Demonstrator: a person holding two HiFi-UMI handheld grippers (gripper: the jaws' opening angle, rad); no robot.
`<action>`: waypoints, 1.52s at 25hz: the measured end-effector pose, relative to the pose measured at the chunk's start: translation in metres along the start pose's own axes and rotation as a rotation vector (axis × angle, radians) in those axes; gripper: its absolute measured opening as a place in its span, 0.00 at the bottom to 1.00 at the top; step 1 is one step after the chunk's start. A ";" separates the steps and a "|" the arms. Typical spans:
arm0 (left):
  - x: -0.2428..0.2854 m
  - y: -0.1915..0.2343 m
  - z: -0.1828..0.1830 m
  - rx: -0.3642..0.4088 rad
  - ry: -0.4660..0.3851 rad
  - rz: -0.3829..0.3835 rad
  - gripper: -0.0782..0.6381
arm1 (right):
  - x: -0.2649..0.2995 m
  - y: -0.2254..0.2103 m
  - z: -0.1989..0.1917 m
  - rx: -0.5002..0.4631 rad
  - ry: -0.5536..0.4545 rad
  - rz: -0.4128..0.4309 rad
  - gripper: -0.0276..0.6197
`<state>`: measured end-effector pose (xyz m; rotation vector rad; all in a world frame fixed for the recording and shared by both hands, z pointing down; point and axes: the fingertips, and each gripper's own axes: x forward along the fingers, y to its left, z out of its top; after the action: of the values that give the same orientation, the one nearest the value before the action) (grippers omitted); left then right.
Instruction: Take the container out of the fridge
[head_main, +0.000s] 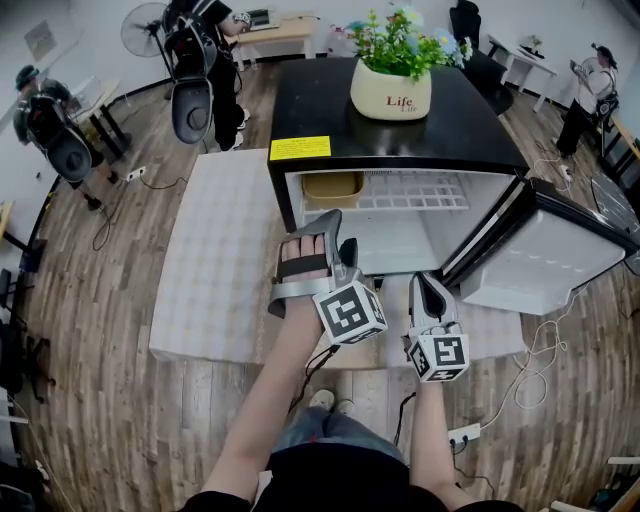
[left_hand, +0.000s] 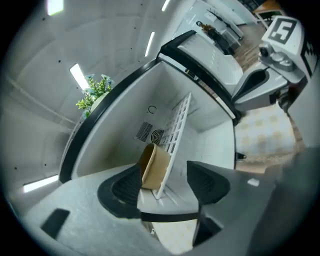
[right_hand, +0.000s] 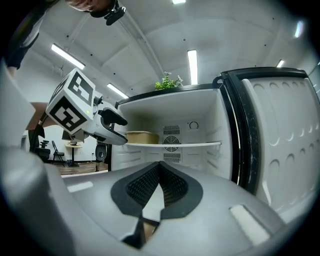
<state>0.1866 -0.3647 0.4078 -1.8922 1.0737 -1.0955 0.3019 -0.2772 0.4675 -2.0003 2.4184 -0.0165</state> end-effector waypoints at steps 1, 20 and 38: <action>0.003 0.001 -0.002 0.024 0.027 0.012 0.52 | 0.000 0.000 -0.001 0.001 0.001 0.001 0.05; 0.045 0.030 -0.001 0.206 0.249 0.117 0.47 | 0.007 -0.012 -0.006 0.028 -0.003 0.005 0.05; 0.057 0.029 -0.008 0.289 0.274 0.092 0.26 | 0.006 -0.018 -0.006 0.035 -0.001 -0.011 0.05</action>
<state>0.1870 -0.4288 0.4051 -1.4831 1.0716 -1.4022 0.3183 -0.2862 0.4736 -1.9985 2.3892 -0.0577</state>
